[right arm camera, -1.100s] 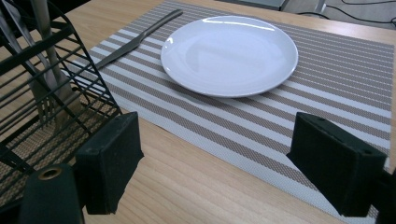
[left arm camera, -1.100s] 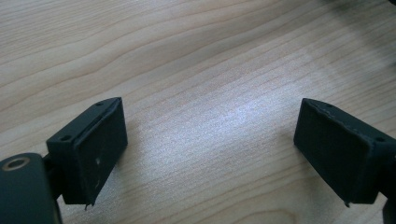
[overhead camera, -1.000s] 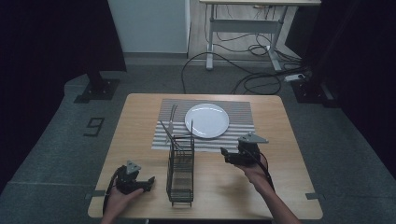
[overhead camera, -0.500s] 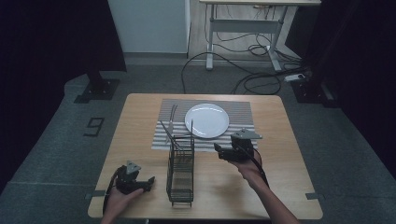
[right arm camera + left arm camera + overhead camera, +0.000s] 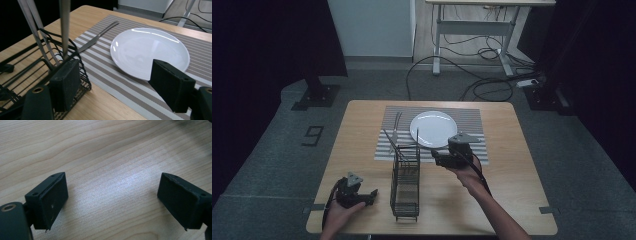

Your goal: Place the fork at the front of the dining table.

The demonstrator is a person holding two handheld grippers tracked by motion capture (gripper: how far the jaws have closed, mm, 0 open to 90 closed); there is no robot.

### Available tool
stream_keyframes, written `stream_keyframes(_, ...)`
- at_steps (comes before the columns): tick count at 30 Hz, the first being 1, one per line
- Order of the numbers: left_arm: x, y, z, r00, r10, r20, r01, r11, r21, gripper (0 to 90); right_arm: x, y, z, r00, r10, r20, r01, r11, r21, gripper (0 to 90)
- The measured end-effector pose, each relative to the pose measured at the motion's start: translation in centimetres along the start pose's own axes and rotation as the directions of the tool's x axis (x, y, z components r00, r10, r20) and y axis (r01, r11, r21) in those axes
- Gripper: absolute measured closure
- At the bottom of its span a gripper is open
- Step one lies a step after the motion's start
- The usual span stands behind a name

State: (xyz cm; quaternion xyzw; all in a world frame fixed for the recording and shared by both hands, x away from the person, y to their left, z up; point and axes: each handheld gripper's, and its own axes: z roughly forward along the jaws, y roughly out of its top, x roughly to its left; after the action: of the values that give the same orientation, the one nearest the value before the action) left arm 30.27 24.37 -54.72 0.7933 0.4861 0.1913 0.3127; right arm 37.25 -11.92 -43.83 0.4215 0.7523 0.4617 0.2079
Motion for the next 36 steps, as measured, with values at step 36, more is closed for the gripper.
stream_keyframes(36,0.1,0.0,0.0,0.9999,0.01,0.008,-0.01,0.9999,0.006,9.5,3.8,2.9,4.4,0.9963,-0.033,-0.079,0.032,0.999,-0.016,54.9)
